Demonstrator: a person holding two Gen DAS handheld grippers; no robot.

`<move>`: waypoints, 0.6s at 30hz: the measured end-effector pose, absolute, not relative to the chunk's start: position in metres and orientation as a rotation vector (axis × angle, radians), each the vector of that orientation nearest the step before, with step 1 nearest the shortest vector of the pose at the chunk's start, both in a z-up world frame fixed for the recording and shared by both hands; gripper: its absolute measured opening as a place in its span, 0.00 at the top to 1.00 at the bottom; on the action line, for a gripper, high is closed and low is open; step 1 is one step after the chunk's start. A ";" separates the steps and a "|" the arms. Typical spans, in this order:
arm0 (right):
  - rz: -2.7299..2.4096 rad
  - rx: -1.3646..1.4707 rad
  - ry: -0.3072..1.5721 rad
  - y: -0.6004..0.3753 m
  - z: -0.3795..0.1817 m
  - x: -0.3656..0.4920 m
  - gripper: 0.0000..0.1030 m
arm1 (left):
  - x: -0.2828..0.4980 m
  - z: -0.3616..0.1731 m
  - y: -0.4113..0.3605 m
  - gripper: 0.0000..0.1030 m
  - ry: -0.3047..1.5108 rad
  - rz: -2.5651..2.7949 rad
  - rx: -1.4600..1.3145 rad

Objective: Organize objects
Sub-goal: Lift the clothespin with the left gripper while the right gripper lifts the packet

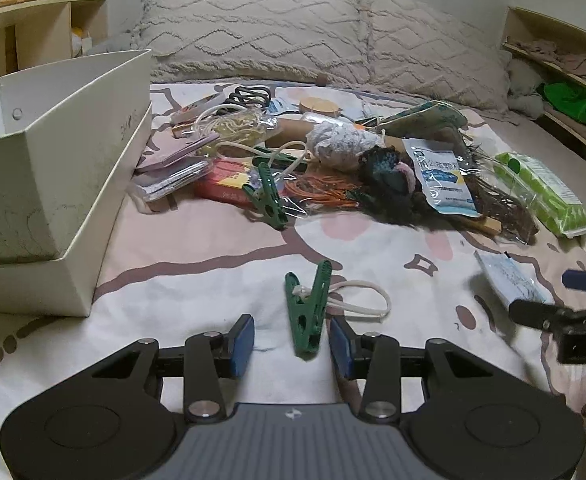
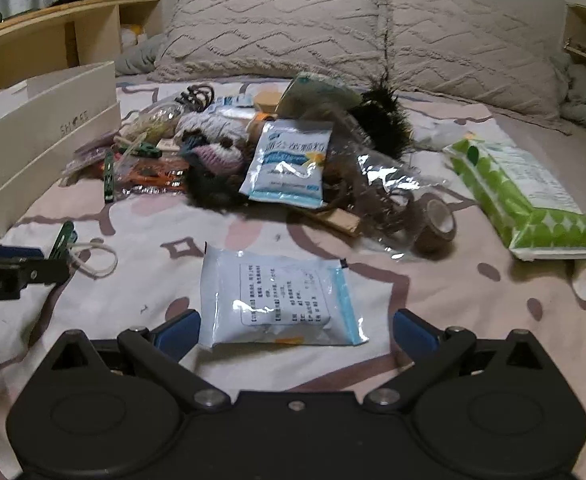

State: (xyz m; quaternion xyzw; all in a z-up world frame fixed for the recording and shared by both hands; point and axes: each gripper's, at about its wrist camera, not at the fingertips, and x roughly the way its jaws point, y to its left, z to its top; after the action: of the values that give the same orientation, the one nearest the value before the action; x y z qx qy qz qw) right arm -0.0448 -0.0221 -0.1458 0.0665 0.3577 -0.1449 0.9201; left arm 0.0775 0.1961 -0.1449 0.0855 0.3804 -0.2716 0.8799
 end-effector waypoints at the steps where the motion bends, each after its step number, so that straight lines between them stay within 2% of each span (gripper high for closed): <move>1: -0.281 0.138 0.718 -0.022 -0.144 -0.045 0.00 | 0.078 -0.145 0.196 0.58 0.789 -0.555 0.181; 5: -0.184 0.112 0.679 -0.019 -0.138 -0.044 0.00 | 0.079 -0.150 0.195 0.58 0.794 -0.537 0.182; 18: -0.200 -0.069 0.756 -0.009 -0.155 -0.015 0.00 | 0.072 -0.159 0.180 0.58 0.732 -0.570 0.210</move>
State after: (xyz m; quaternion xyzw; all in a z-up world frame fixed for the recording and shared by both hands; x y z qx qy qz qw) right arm -0.0151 -0.0090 -0.1550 -0.0336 0.3684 -0.0977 0.9239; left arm 0.0723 0.1797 -0.1586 0.1011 0.3522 -0.2744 0.8891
